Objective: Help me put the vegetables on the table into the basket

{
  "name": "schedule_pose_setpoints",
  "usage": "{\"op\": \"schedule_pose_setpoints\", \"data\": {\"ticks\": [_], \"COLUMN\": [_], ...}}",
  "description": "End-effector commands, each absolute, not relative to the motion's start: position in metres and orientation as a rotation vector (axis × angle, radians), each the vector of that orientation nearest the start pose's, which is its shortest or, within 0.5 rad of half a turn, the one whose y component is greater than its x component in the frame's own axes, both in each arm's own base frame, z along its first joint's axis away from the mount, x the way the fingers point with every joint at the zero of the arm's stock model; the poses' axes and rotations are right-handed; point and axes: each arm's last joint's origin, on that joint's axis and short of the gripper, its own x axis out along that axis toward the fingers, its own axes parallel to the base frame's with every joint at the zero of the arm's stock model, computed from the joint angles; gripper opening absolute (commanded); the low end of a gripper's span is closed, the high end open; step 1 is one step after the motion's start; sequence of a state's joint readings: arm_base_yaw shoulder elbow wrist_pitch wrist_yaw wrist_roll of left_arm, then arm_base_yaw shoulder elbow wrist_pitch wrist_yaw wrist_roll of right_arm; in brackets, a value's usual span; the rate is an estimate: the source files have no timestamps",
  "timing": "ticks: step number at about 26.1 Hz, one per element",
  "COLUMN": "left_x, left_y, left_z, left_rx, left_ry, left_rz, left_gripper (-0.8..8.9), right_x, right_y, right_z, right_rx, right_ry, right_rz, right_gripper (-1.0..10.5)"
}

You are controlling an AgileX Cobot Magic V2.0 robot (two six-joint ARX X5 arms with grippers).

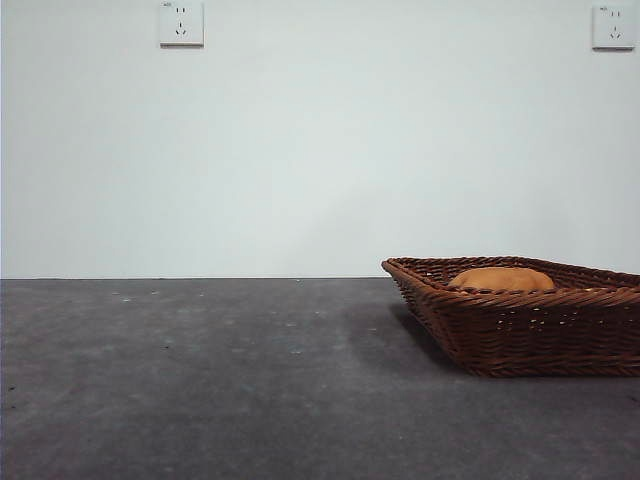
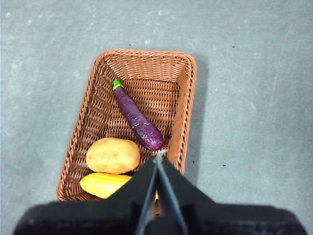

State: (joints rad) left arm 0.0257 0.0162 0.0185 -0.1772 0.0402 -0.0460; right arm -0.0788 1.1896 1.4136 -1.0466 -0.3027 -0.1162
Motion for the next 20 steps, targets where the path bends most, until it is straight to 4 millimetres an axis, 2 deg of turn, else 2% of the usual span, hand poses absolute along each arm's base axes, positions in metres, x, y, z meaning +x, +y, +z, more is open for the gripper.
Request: {"op": "schedule_pose_setpoints", "data": {"ticks": [1,4,6,10,12,13,15,20], "left_x": [0.097,0.097,0.097,0.097,0.097,0.097,0.097,0.097], "left_y": [0.002,0.002,0.002,0.002,0.002,0.002,0.002,0.002], "left_z": [0.149,0.149,0.149,0.149,0.149,0.149,0.149,0.149], "left_rx": [-0.058,-0.058,-0.058,-0.058,-0.058,-0.058,-0.058,-0.058], "left_ry": [0.175,0.175,0.175,0.175,0.175,0.175,0.174,0.174], "left_rz": [-0.008,-0.008,-0.008,-0.008,-0.008,-0.008,-0.008,-0.008], "left_gripper": [-0.04,-0.04,-0.04,-0.04,-0.04,-0.04,-0.04,-0.04], "right_x": [0.214,0.211,0.198,0.145,0.123,0.111,0.099,0.092], "right_y": [-0.008,-0.008,-0.009,-0.005,-0.003,-0.002,-0.002,-0.001], "right_z": [0.391,0.393,0.403,0.428,0.429,0.423,0.402,0.326], "right_rx": [0.049,0.042,-0.033,-0.042,-0.044,-0.048,-0.039,-0.047], "right_ry": [0.794,0.785,0.723,0.506,0.386,0.326,0.245,0.157], "right_rz": [0.256,0.245,0.190,0.169,0.160,0.156,0.147,0.149], "right_gripper": [0.0,0.0,0.0,0.0,0.0,0.0,0.0,0.0]}}
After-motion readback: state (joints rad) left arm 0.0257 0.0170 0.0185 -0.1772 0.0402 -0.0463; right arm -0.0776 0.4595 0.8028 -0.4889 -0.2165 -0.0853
